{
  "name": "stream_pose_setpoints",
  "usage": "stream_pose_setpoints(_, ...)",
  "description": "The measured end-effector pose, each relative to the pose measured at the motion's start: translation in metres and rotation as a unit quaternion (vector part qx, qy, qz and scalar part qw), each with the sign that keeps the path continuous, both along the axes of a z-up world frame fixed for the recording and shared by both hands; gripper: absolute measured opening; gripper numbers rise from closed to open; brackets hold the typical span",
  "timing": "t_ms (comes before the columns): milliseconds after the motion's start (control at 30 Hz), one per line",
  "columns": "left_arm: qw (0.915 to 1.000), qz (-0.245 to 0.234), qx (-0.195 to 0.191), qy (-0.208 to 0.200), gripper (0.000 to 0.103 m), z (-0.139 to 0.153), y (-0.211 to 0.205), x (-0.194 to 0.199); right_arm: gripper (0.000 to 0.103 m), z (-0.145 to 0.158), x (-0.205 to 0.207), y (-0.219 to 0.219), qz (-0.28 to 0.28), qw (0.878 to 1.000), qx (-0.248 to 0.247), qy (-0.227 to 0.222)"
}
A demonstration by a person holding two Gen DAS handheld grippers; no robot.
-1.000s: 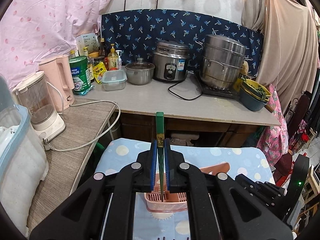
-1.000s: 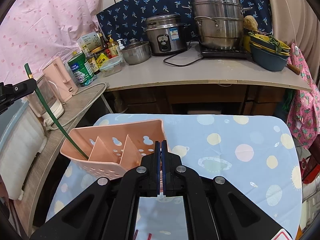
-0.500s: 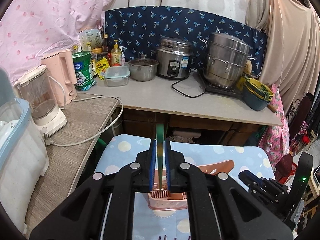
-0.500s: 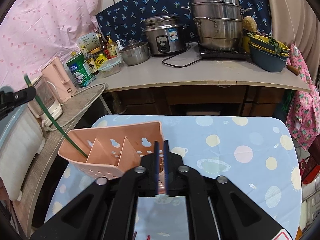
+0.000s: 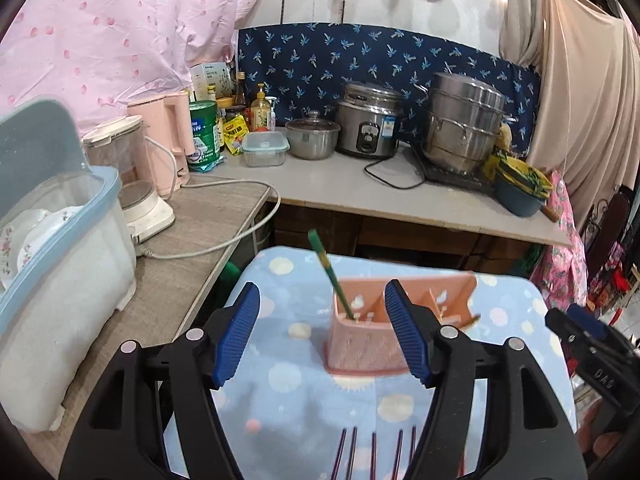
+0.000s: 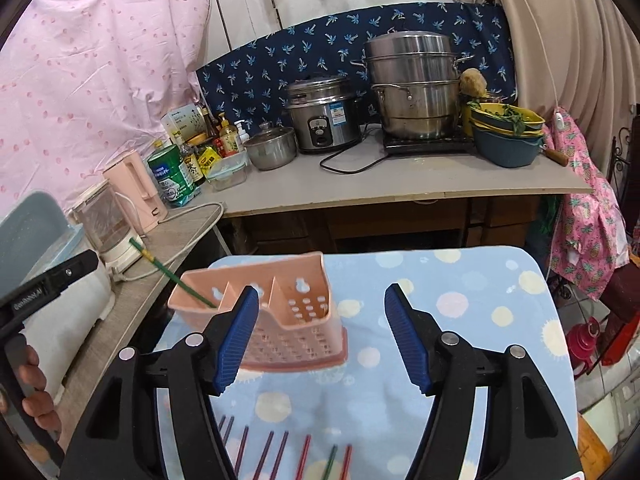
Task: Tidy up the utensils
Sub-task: 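Lower the chopstick and spoon into the pink basket and open both tools, then grasp a dark red chopstick with the left tool while the right tool grasps a red chopstick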
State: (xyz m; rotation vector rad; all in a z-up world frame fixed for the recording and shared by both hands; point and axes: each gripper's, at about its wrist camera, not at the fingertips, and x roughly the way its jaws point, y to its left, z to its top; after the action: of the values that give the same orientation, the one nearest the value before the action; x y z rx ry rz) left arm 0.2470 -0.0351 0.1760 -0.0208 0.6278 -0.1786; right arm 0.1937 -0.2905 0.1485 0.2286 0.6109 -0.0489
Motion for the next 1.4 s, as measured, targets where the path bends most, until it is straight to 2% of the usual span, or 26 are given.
stream_pose_setpoints(267,0.9994,-0.015,0.01,0.029,0.062,-0.036,0.012,-0.054,0.064,-0.028,-0.07,0.012,-0.008,1.0,0.005,0.029)
stream_pose_setpoints(600,0.9974,-0.006,0.027,0.066,0.062,-0.091,0.041,-0.112,0.064,-0.079,-0.144,0.029,-0.015,0.997,-0.024,0.076)
stream_pose_setpoints(967,0.9926,-0.002,0.04,0.114,0.062,-0.152,0.054,-0.153,0.064,-0.14,-0.19,0.059,-0.001,0.99,-0.048,0.134)
stream_pose_setpoints(1067,0.9915,-0.007,0.044,0.122,0.062,-0.165,0.055,-0.164,0.059,-0.154,-0.198,0.067,0.004,0.988,-0.051,0.146)
stream_pose_setpoints(1400,0.9878,-0.025,0.053,0.144,0.062,-0.189,0.048,-0.183,0.033,-0.177,-0.205,0.075,0.015,0.984,-0.047,0.171)
